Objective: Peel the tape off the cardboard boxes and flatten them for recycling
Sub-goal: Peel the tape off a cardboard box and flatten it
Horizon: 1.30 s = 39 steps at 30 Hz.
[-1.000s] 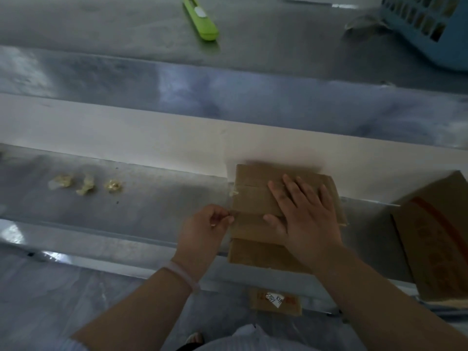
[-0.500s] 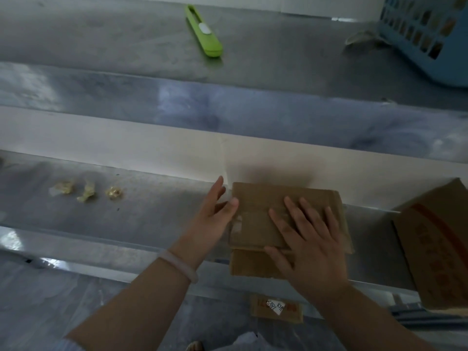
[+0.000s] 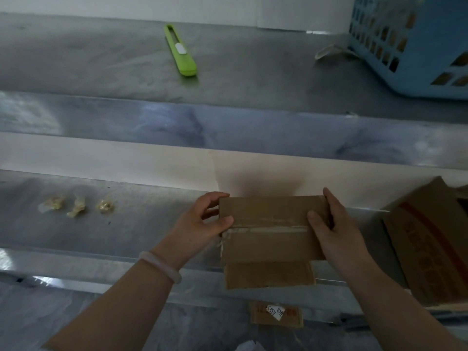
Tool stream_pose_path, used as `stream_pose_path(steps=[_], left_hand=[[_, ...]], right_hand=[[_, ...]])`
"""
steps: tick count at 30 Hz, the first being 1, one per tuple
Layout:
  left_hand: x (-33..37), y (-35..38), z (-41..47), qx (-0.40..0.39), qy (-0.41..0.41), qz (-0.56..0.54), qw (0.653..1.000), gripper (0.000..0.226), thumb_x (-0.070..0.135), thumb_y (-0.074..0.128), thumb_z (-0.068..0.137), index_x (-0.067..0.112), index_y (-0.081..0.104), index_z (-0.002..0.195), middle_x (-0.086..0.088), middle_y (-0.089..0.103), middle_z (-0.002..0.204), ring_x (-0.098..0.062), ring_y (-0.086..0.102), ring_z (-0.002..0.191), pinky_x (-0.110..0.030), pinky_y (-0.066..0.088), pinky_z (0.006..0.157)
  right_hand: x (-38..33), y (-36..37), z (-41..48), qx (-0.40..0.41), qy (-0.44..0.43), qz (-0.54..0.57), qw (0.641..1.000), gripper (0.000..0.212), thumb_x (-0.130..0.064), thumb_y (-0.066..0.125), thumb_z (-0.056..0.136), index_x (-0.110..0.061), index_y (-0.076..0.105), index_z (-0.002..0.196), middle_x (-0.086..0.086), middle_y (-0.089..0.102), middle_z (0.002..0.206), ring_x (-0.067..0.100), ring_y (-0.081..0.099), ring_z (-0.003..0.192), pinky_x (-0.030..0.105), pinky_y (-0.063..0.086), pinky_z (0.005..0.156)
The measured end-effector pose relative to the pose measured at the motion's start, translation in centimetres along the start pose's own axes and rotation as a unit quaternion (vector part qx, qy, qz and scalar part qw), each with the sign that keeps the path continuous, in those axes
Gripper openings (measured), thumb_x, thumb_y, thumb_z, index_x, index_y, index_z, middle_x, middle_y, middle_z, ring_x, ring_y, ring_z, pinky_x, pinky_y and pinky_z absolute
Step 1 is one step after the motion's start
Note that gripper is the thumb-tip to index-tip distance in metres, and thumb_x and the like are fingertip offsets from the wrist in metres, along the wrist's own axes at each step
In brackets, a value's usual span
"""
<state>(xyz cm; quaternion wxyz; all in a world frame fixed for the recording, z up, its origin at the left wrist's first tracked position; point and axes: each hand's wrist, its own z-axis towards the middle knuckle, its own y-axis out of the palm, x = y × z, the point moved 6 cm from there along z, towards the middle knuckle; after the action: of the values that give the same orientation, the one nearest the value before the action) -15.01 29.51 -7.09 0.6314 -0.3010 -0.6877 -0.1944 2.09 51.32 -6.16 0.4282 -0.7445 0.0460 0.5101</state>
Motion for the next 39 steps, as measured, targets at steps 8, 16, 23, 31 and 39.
stream_pose_path(steps=[8, 16, 23, 31, 39], left_hand=[[-1.6, -1.4, 0.3, 0.095, -0.049, -0.083, 0.991, 0.024, 0.007, 0.058, 0.092, 0.026, 0.072, 0.093, -0.003, 0.073, 0.101, -0.017, 0.068, 0.097, -0.041, 0.059, 0.078], [-2.2, -1.3, 0.5, 0.084, -0.013, -0.009, 0.996, 0.031, 0.004, 0.058, 0.092, 0.030, 0.072, 0.084, 0.009, 0.074, 0.084, -0.009, 0.070, 0.088, -0.029, 0.059, 0.066], [-2.4, -1.9, 0.5, 0.082, -0.019, -0.006, 0.996, 0.024, 0.008, 0.062, 0.090, 0.029, 0.073, 0.085, 0.009, 0.074, 0.086, -0.007, 0.070, 0.087, -0.026, 0.058, 0.065], [-2.8, -2.3, 1.2, 0.098, -0.029, 0.001, 0.995, 0.021, 0.004, 0.062, 0.089, 0.019, 0.070, 0.077, 0.001, 0.071, 0.077, -0.010, 0.070, 0.079, -0.023, 0.056, 0.058], [-3.2, -2.5, 1.0, 0.102, -0.012, 0.069, 0.992, 0.022, 0.012, 0.060, 0.092, 0.026, 0.067, 0.077, 0.008, 0.071, 0.077, -0.010, 0.069, 0.084, -0.025, 0.058, 0.066]], right_hand=[[-2.4, 0.1, -1.5, 0.075, -0.124, -0.202, 0.969, 0.052, -0.050, 0.027, 0.095, -0.040, 0.036, 0.145, -0.001, 0.030, 0.155, 0.022, 0.033, 0.139, 0.039, 0.032, 0.109], [-7.0, 4.1, -2.4, -0.009, -0.262, -0.332, 0.906, 0.041, -0.025, 0.044, 0.099, -0.029, 0.050, 0.140, -0.001, 0.040, 0.151, 0.021, 0.030, 0.143, 0.046, 0.012, 0.121], [-6.5, 6.3, -0.9, -0.115, -0.269, -0.354, 0.889, 0.068, -0.071, 0.012, 0.088, -0.043, 0.030, 0.147, -0.018, 0.028, 0.155, 0.005, 0.017, 0.145, 0.030, -0.002, 0.120], [-6.3, 6.7, -0.4, -0.121, -0.269, -0.350, 0.889, 0.068, -0.072, 0.012, 0.088, -0.044, 0.030, 0.147, -0.020, 0.029, 0.154, 0.003, 0.020, 0.143, 0.027, -0.002, 0.118], [-6.4, 6.6, -0.4, -0.115, -0.275, -0.343, 0.890, 0.064, -0.069, 0.018, 0.090, -0.043, 0.031, 0.147, -0.020, 0.029, 0.154, 0.003, 0.019, 0.143, 0.026, -0.003, 0.118]])
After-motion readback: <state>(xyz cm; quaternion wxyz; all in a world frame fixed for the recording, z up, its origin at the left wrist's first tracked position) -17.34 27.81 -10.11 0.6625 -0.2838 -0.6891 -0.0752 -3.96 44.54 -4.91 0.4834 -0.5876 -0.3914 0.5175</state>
